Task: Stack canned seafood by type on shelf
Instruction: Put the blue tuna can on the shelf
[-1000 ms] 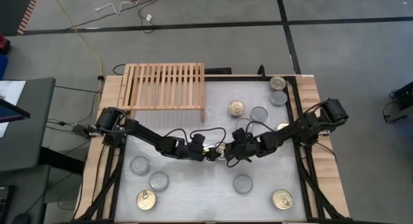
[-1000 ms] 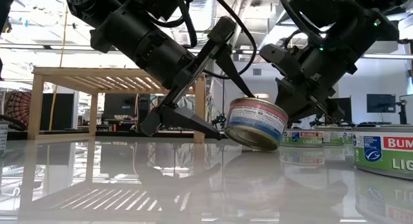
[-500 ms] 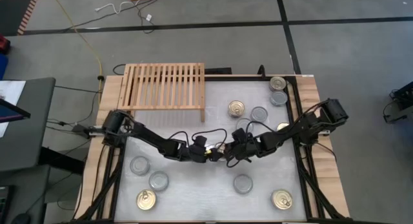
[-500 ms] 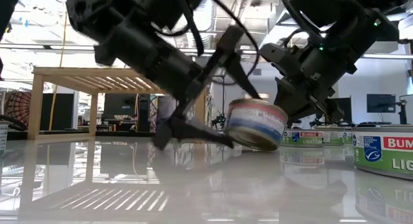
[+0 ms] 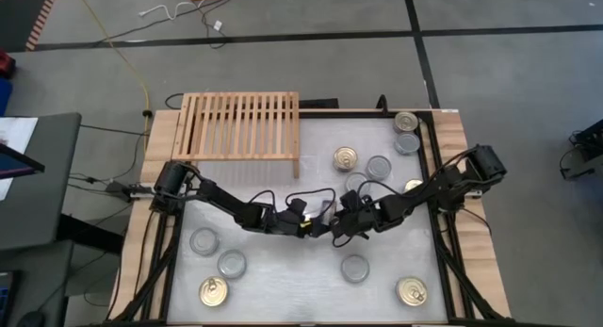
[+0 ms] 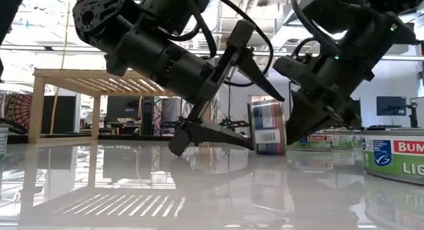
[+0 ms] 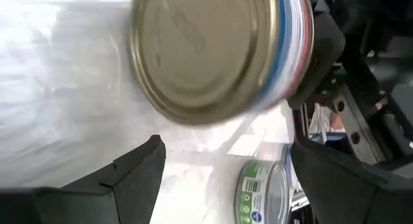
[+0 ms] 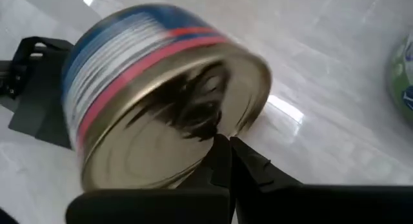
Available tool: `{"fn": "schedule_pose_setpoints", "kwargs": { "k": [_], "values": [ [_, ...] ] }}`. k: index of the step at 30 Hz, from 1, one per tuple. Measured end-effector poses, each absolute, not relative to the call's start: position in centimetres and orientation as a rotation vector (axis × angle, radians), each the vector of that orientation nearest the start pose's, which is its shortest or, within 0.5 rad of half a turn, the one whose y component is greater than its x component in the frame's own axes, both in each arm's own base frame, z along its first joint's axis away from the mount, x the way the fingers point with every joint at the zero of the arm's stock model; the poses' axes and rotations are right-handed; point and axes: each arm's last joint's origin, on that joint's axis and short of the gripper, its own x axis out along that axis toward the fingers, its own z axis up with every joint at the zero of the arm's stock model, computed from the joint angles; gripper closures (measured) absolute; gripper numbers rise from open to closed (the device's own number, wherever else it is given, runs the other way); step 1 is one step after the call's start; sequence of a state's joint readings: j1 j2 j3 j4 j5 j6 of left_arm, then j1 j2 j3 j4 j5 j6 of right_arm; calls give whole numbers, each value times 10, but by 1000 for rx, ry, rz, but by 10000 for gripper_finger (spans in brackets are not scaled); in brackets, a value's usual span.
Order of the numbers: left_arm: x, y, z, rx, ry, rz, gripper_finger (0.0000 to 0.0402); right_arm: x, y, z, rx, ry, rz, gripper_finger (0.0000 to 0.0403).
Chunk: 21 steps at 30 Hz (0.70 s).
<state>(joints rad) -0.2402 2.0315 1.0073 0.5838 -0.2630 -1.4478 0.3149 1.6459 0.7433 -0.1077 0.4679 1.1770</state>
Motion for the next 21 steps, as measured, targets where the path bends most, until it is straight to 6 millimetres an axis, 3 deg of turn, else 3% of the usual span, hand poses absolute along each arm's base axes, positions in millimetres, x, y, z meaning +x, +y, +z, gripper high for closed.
{"fn": "schedule_pose_setpoints", "kwargs": {
  "k": [10,16,21],
  "values": [
    [393,-77,123,-1253,361,331,84,282,84,138,679,670,-590,381],
    [378,-75,135,-1119,461,446,84,283,84,138,678,669,-587,381],
    [369,-82,148,-998,415,512,84,283,84,139,677,669,-584,381]
  ]
}}
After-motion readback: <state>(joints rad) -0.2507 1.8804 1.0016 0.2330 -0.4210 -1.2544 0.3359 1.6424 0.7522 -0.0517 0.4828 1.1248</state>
